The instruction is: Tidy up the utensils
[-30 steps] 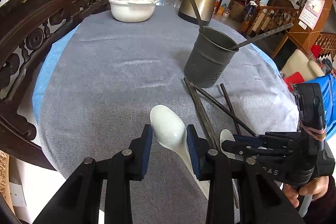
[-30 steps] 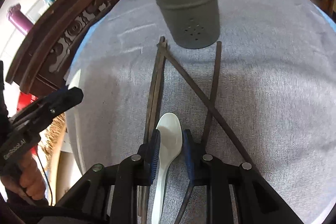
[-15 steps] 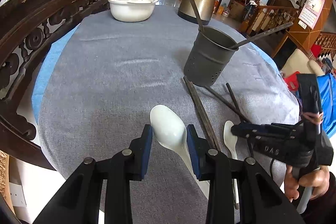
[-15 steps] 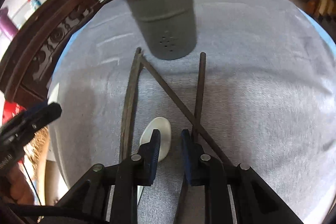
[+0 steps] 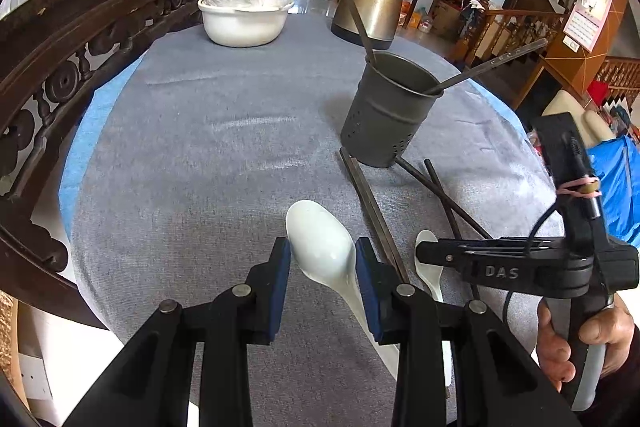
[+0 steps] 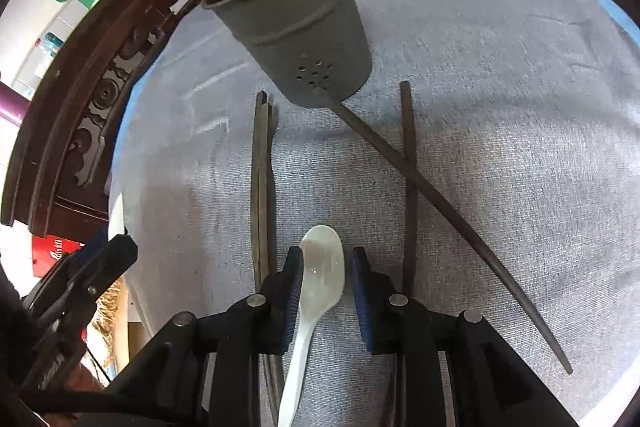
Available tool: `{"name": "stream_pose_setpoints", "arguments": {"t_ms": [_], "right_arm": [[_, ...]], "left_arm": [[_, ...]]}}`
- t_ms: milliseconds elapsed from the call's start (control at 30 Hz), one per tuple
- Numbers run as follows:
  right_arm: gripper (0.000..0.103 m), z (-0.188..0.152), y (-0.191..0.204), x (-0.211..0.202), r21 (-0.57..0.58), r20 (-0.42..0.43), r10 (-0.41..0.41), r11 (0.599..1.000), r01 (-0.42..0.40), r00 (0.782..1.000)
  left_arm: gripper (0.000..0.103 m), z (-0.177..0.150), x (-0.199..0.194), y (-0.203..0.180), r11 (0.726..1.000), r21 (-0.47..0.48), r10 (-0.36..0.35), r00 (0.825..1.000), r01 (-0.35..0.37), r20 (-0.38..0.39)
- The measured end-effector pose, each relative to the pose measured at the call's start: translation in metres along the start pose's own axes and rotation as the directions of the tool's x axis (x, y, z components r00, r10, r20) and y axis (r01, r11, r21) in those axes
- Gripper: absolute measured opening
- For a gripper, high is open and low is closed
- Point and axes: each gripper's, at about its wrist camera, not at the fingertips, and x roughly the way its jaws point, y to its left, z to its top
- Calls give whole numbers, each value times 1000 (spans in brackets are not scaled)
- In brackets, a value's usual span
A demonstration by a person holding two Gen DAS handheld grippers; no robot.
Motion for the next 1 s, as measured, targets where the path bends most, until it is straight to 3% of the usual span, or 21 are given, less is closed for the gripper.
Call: {"name": "stream_pose_setpoints", "arguments": {"t_ms": [200,400,533,667,700,733,1000], "right_arm": [[31,7,21,10,-18,-18,-80,997,80,997],[31,16,34,19,-9,-37,-109,994,108,993],[31,17,45,22,-62,-22,-153,987,151,988],[23,12,56,24,-125,13,-187,974,187,982],[14,11,56,23,-129,20,-178,975,179,984],[11,11,54,22,-121,21,-156,980,157,988],[8,14,41,-11,-87,131,-12,996,24,991]], "left_arm": [[35,0,-3,2,1000,-2,0,1000,0,9],[35,0,-7,2,1000,-5,-3,1000,3,19],[35,-1,-9,1,1000,1,-2,1000,2,26],[35,-1,-8,2,1000,-4,4,1000,-4,25],[35,-1,-7,3,1000,-5,8,1000,-8,25],[35,-1,-7,3,1000,-7,11,1000,-11,25],[35,2,-9,-1,999,-5,33,999,-32,43]]}}
